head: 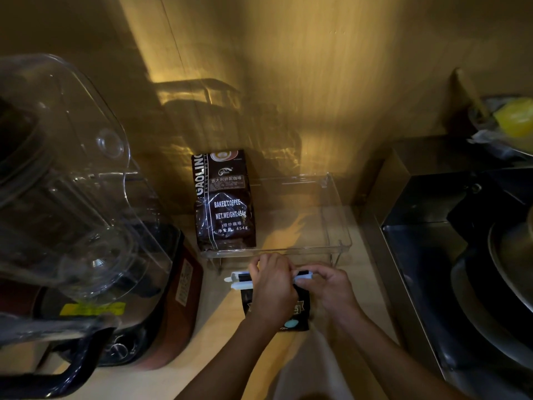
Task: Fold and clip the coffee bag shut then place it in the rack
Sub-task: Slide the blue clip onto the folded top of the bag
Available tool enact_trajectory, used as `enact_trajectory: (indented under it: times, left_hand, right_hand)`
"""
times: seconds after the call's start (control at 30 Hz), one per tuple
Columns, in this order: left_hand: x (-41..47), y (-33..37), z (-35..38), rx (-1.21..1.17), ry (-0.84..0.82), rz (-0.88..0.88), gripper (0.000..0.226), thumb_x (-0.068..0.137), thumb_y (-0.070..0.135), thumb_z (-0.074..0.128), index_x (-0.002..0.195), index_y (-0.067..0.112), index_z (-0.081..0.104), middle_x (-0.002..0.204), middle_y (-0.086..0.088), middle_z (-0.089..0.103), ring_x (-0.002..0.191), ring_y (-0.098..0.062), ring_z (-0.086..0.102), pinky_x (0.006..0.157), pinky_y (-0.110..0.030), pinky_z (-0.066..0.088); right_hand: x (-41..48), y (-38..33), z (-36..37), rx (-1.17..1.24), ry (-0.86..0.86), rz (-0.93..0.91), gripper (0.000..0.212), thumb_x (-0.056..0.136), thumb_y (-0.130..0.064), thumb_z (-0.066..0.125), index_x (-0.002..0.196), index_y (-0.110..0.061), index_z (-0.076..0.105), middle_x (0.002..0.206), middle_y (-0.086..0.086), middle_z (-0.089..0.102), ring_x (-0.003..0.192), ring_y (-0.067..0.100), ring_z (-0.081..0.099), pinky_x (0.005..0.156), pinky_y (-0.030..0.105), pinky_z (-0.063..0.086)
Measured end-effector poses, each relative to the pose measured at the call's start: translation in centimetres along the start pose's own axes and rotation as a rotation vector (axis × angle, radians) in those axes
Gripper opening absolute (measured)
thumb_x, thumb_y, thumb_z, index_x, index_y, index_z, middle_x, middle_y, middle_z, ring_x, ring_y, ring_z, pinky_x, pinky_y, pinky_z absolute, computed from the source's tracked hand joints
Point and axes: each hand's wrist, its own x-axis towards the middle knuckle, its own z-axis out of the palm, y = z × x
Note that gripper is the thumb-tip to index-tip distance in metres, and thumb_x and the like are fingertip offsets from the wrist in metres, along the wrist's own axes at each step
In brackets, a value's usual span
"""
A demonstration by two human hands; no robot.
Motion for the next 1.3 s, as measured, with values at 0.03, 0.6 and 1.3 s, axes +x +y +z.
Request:
enact_trajectory:
  times: [0.03, 0.6, 1.3]
  left_hand:
    - [-0.1, 0.1, 0.0, -0.024, 0.012, -0.012, 0.020, 0.075, 0.016, 0.037, 0.077, 0.007, 0.054, 0.084, -0.012, 0.058, 0.094, -0.027, 0.047, 0.097, -0.038, 0.022]
    - [-0.4, -4.7, -4.4, 0.175, -0.058, 0.048, 0.038, 0.072, 0.044, 0.066, 0.104, 0.026, 0.058, 0.111, 0.006, 0.062, 0.110, -0.014, 0.047, 0.089, -0.028, 0.017]
    - [-1.1, -5.1, -4.8, 0.099, -0.106, 0.008, 0.021, 0.073, 0.037, 0.068, 0.090, 0.024, 0.064, 0.095, 0.003, 0.069, 0.088, -0.014, 0.058, 0.074, -0.033, 0.047]
  right_hand:
    - [0.0, 0.0, 0.2, -0.006, 0.001, 0.004, 0.016, 0.068, 0.003, 0.069, 0.076, -0.010, 0.072, 0.086, 0.006, 0.069, 0.073, 0.009, 0.064, 0.060, 0.015, 0.050]
    - [0.0, -0.8, -0.5, 0.114, -0.040, 0.114, 0.022, 0.074, 0.015, 0.057, 0.096, 0.015, 0.057, 0.074, 0.010, 0.060, 0.049, 0.003, 0.064, 0.039, 0.016, 0.049]
    - [0.4, -2.2, 0.0, -0.942, -0.270, -0.270, 0.025, 0.077, -0.035, 0.064, 0.099, -0.025, 0.062, 0.089, -0.019, 0.050, 0.096, 0.013, 0.039, 0.079, 0.029, 0.032]
